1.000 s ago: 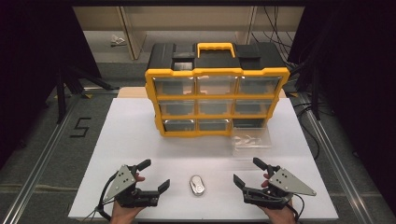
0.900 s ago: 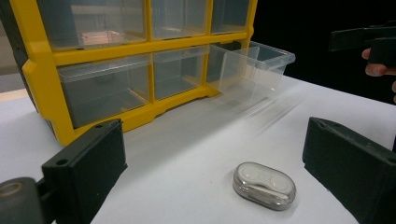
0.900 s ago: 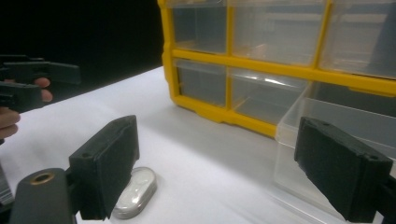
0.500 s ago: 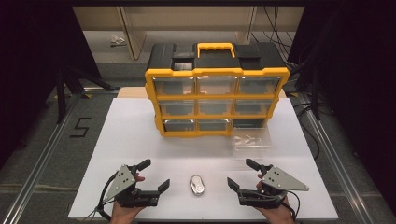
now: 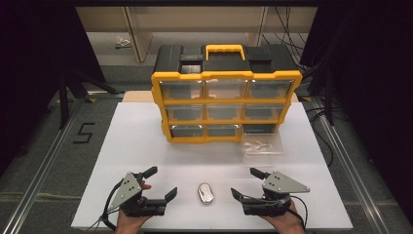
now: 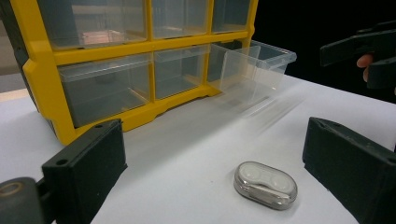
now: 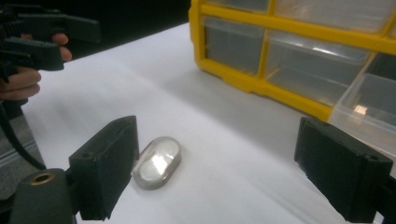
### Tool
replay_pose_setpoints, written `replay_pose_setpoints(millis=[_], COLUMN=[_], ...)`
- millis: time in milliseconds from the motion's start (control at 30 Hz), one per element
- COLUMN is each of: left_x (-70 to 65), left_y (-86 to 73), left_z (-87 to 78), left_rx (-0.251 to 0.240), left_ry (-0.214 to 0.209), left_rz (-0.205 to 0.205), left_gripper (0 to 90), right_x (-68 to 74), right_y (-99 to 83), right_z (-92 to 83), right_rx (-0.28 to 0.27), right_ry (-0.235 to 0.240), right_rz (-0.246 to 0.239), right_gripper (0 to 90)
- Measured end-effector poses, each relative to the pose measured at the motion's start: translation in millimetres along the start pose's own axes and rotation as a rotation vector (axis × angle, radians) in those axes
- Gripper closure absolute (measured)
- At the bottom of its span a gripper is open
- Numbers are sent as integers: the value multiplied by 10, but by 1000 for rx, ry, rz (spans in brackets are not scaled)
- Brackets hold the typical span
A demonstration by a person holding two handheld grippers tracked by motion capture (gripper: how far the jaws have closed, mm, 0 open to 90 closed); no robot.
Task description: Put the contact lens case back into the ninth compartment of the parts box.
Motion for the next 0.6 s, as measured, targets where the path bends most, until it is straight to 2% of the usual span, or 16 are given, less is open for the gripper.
replay_pose_setpoints(millis=[67,133,200,233,300,333,600], left_x=[0,1,0,-1,0,1,2], left_y=[0,-2,-2,-2,-1,0,2], left_z=[0,1,1,2,1,0,0], left_rx=[0,1,1,1,0,-1,-3], left_ry=[0,1,1,0,1,2,2], left_rz=[-1,0,0,0,1,2,4], left_gripper=[56,56,56,56,56,56,57], right_x=[13,56,65,93,102,121,167], right_y=[-7,-42,-51,-78,-86,-109,-162], right_z=[12,59,71,104,116,143,223], right_rx=[11,50,58,85,91,117,181], right_ry=[6,20,25,34,38,45,62], right_rz=[-1,-3,-5,-8,-9,-13,-14], right_gripper=[148,149,148,148,148,147,147])
Point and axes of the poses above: each handheld gripper's, and its own axes: z roughly forward along the jaws, y roughly out of its top, x roughly to its left, the point moved 6 cm from there along z, roughly forward along the jaws, and after that the axes turned 13 degrees about -x, right-handed, at the moved point
